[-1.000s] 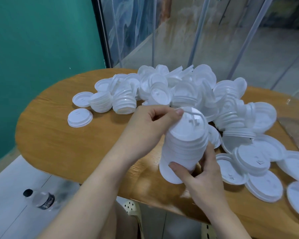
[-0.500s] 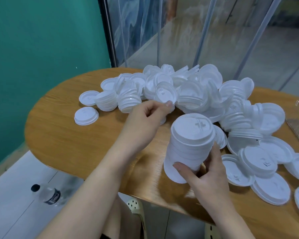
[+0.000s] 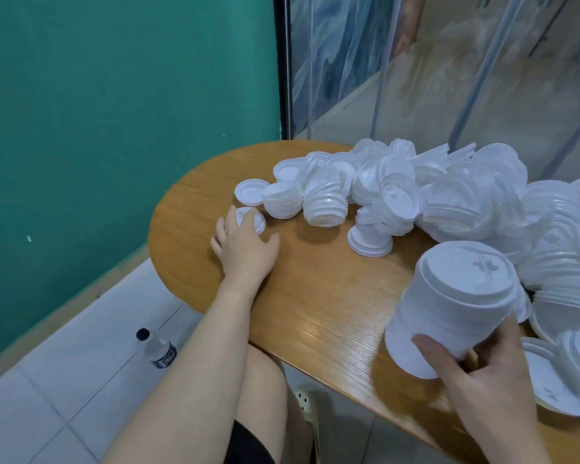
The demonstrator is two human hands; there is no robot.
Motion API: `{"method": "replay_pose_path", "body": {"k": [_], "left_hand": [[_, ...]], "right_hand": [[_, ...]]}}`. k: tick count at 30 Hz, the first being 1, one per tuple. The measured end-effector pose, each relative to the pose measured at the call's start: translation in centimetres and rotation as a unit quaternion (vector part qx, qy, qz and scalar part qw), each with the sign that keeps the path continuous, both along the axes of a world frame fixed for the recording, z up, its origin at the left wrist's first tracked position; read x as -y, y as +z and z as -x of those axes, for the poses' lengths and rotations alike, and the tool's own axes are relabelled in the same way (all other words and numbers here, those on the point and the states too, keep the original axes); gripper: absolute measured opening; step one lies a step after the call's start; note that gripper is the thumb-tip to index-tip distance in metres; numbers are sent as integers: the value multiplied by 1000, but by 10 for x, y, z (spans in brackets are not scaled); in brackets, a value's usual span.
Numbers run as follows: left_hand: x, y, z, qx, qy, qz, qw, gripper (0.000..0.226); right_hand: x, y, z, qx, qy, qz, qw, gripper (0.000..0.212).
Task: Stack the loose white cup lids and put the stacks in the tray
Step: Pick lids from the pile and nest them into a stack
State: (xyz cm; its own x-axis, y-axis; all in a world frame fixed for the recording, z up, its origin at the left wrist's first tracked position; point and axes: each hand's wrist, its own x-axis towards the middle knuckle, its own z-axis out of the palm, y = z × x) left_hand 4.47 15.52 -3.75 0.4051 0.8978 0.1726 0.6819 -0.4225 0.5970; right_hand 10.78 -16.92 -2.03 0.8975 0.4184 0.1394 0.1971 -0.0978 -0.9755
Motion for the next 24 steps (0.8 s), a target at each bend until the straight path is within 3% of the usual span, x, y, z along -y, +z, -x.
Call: {"method": "replay_pose_path", "body": {"k": [4,9,13,18,24], "left_hand": [[-21,-6,-3,2,44,0,999,91],[-26,-9,-4,19,55,-22,998,75],[-12,6,2,100,34,1,994,79],[35,51,10,292,-73,70,951,70],[117,109,11,304,-303,124,895,69]], "right_hand": [[1,-5,-3,16,6,-14,1000,83],[3,-10,-8,27,19,-22,999,88],[2,-10,-9,24,19,-23,999,89],[2,-6,-4,26,10,-19,999,87],[1,1,-1,28,22,-11,999,79]]}}
